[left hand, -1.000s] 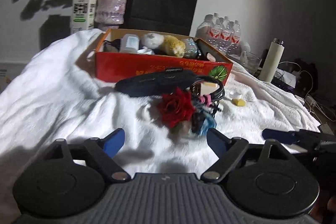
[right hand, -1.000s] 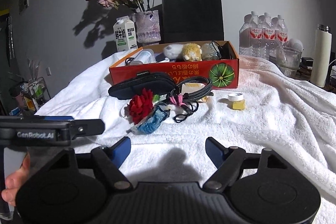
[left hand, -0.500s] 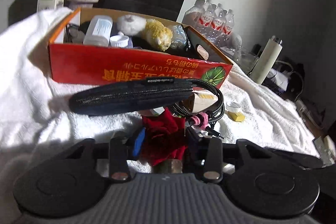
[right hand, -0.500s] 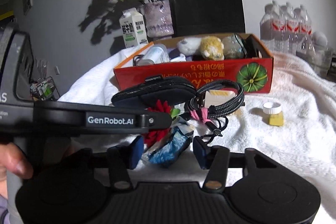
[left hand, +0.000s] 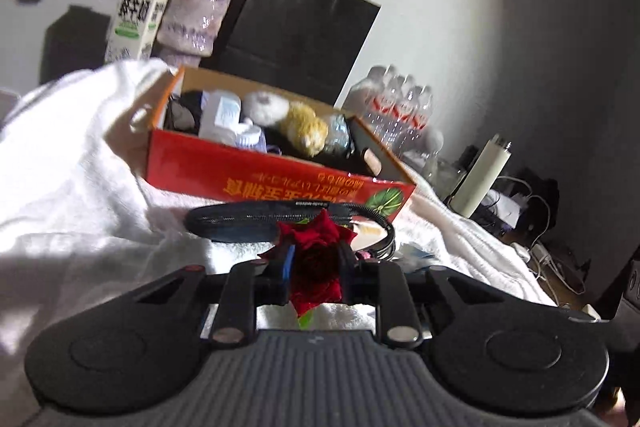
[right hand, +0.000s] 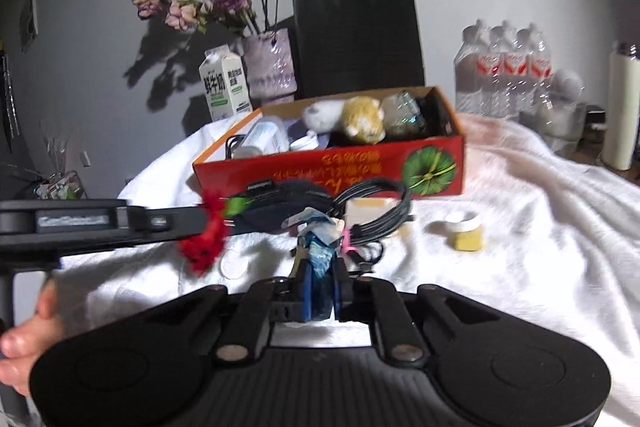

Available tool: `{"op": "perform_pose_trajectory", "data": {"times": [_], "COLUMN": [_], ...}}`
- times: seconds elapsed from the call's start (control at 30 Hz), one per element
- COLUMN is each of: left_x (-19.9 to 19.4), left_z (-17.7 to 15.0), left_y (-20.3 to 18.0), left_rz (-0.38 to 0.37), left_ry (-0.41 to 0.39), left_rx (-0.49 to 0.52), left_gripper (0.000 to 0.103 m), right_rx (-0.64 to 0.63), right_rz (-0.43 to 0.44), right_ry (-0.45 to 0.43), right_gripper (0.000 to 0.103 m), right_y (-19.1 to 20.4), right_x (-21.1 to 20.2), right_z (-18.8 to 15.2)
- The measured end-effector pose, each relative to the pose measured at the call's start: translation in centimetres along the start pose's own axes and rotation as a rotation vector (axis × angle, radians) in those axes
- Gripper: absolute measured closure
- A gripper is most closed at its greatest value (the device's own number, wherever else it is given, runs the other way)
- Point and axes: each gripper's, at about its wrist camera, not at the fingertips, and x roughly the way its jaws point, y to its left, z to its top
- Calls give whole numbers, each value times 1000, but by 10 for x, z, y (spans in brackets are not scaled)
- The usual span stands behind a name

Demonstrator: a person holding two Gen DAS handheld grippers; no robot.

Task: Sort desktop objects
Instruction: 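Grasp the red flower with the left tool while the right tool grasps the blue packet, then carry the flower and packet over the orange box and open both tools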

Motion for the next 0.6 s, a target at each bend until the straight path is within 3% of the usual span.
{"op": "perform_pose_trajectory", "data": {"times": [0.17, 0.43, 0.6], "left_x": [-25, -56, -77], "left_z": [-10, -40, -64], "left_y": [-7, -32, -33], "left_rz": [38, 174, 224], "left_ry": [-29, -129, -139], "left_rx": [45, 195, 196], "left_gripper": [81, 81, 81], "right_rx": [-17, -100, -134], "right_rz": [-40, -15, 6], "right_ry": [-33, -73, -151], "right_gripper": [94, 94, 93], "right_y": [-1, 16, 24], "right_x": [-24, -54, -84], "right_z": [0, -12, -26]}}
